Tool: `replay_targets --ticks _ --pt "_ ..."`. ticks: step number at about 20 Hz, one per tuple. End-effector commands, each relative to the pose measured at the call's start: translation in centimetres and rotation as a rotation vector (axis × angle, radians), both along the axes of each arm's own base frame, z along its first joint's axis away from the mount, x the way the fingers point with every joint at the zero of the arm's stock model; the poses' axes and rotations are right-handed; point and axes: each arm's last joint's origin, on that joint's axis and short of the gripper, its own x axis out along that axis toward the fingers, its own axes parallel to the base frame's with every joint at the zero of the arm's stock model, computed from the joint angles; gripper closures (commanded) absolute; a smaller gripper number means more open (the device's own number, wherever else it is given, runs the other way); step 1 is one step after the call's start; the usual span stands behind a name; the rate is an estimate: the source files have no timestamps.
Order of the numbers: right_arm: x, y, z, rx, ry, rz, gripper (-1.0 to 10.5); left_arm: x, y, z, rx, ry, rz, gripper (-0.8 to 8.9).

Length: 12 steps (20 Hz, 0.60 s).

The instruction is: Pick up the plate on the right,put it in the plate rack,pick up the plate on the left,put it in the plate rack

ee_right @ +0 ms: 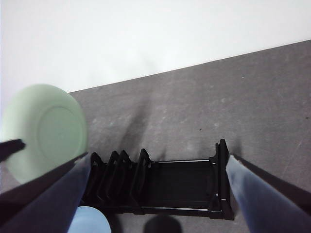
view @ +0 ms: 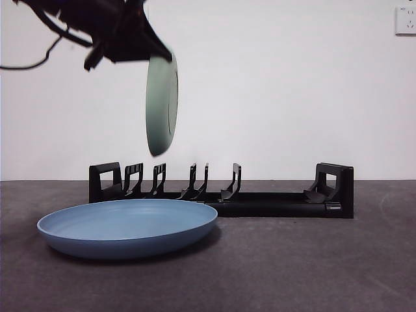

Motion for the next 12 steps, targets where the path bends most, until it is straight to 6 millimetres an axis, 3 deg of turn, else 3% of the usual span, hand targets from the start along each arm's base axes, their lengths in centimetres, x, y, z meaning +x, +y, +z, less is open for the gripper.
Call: replay_targets --ticks 1,12 --pt "0.0 0.0 0.1 -0.009 -0.006 -0.002 4.8 0.6 -0.1 -1.1 0.016 0.032 0.022 8.22" --pt "0.0 -0.1 0.0 -0.023 -0.001 -0.034 4.8 0.8 0.0 -2.3 0.101 0.072 0.051 8.23"
